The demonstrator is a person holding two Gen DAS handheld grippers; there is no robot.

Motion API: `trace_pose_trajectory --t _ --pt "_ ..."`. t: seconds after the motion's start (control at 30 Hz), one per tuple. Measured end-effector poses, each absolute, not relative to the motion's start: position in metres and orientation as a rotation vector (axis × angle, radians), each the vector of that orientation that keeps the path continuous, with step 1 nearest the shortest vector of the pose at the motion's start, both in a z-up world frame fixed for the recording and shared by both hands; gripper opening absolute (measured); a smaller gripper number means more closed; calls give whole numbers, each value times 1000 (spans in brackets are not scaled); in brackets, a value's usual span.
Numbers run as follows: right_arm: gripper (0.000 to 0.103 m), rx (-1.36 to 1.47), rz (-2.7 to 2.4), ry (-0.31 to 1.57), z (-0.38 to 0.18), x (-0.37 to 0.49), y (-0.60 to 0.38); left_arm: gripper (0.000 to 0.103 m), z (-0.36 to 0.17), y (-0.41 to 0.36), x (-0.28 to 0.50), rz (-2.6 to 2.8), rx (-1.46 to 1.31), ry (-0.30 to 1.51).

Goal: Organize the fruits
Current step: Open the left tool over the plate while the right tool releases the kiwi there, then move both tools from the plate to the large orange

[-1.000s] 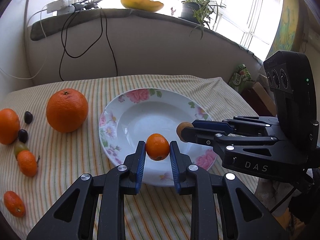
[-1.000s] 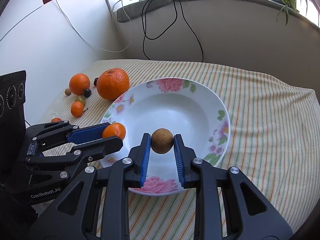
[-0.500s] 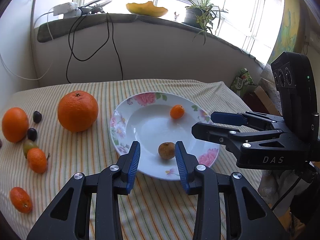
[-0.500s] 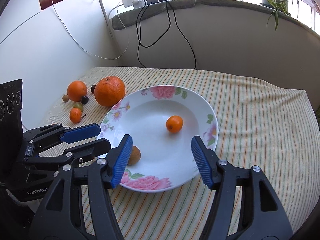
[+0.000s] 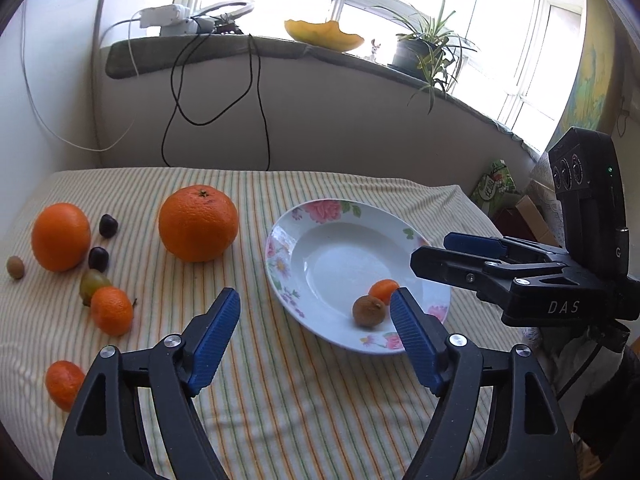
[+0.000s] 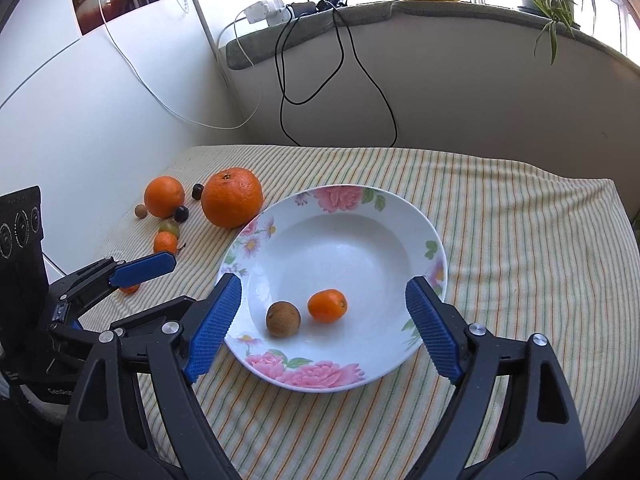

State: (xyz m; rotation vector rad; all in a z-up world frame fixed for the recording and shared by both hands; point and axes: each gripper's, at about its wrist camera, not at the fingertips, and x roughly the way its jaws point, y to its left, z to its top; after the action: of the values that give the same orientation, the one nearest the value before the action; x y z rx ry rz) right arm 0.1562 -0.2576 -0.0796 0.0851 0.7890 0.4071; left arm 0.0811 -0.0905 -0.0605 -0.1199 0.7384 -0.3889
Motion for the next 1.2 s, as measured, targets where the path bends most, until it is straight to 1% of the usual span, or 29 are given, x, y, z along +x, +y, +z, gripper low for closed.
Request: trace_pose_trajectory --t 0.5,0.7,1.2 --pt "89 128 487 814 -57 180 -240 78 -51 -41 95 -287 -185 719" --pt "89 148 535 857 -53 200 -226 78 -52 -30 106 -271 -216 726" --pt "89 284 629 1027 -74 270 -185 78 -67 -23 140 -277 -262 786"
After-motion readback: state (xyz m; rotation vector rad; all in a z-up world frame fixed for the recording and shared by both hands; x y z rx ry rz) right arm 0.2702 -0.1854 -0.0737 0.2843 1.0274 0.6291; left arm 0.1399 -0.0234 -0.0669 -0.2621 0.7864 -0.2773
